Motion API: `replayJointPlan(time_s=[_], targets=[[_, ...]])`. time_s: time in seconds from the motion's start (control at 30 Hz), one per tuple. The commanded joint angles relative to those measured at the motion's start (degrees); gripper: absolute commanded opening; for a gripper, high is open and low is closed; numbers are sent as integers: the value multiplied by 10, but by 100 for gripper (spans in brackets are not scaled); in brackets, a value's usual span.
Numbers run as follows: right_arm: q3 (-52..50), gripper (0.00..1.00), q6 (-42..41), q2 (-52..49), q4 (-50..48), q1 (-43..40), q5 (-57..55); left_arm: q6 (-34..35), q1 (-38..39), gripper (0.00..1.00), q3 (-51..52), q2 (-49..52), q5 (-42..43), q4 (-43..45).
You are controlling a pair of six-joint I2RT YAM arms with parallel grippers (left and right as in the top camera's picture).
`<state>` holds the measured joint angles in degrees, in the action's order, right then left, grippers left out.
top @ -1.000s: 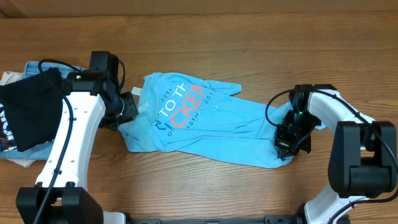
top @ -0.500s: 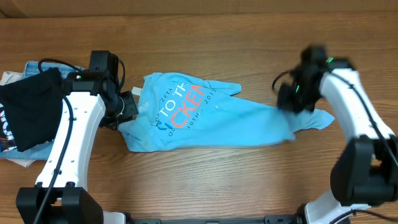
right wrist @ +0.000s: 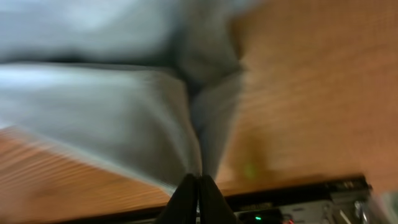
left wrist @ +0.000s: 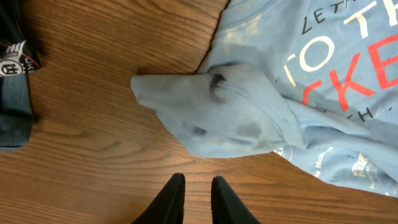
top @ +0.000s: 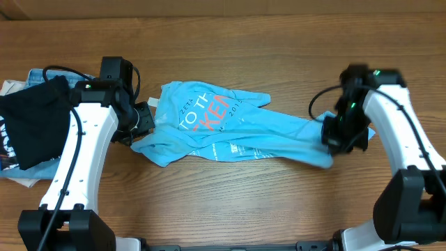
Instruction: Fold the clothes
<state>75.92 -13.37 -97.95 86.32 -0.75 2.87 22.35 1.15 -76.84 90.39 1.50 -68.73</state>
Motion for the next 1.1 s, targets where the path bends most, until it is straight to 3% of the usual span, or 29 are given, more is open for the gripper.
replayJointPlan(time_s=[0.0,0.17,0.33,0.43,0.53,0.63,0.93,1.07], targets=[[-75,7,-69,-2,-20,-10,-100,-5,3,19,-1,2,0,1],[-117,9,-140,-2,-55,-20,-122,-5,3,19,-1,2,0,2],[-119,10,-143,-2,-86,-19,-102,-5,3,19,-1,2,0,5],[-119,11,-83,-2,-129,-18,-4,-5,3,19,-1,2,0,6],[-119,18,-40,-2,-158,-18,79,-5,3,20,-1,2,0,6],[-120,27,-36,-2,-173,-18,82,-5,3,20,-1,2,0,5],[-175,31,-29,-2,-209,-18,82,-5,3,23,-1,2,0,4],[-217,32,-29,-2,-261,-18,82,-5,3,32,-1,2,0,4]])
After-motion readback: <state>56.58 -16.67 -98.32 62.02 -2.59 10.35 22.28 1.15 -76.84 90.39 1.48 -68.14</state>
